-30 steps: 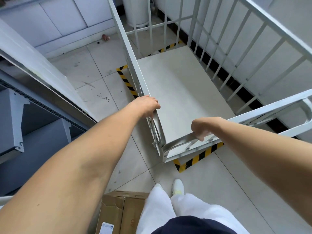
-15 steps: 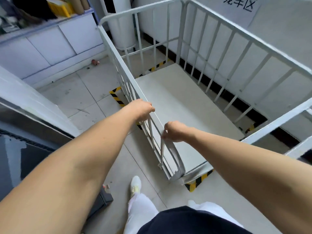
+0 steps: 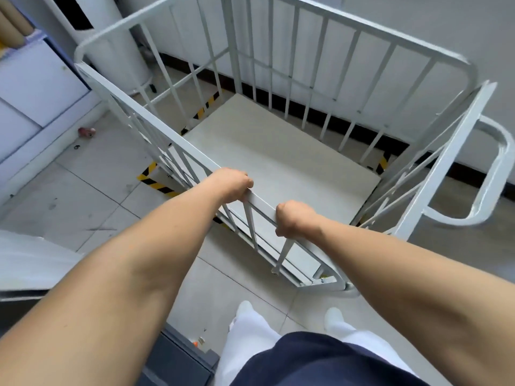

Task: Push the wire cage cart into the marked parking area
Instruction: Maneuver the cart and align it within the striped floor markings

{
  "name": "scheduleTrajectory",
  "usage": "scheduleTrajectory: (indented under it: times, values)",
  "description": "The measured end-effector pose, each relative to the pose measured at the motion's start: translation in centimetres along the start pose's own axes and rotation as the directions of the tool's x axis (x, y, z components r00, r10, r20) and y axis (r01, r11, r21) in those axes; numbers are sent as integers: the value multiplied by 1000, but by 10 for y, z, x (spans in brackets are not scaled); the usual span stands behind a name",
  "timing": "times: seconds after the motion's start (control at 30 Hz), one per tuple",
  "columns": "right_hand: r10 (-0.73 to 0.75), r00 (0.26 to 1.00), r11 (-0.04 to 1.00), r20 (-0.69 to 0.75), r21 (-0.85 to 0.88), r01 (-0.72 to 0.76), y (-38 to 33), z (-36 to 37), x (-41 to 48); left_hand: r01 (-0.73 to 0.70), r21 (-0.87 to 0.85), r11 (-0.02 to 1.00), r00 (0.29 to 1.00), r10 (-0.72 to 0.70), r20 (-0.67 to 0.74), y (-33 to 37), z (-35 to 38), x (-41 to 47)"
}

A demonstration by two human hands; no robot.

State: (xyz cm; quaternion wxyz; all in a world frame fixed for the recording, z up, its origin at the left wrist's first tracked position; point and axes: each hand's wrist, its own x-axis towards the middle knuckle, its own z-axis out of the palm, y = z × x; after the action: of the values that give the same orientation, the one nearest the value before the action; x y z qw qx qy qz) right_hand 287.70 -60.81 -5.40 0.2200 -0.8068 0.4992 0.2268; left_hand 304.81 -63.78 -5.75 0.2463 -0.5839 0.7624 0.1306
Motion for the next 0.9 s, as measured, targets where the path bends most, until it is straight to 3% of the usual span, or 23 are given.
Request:
scheduleTrajectory:
  times: [0.43,0.73,0.9]
  values:
    - [123,992,989,14,77,-124,19,1,-8,-140,20,990,990,140,-13,11,-13,19]
    - [191,982,960,-10,210,-184,27,11,-13,-96,-26,995,994,97,59,18,-19,19]
    - [164,984,948,73,262,-178,49,12,-19,-69,-34,997,992,72,99,17,-22,23]
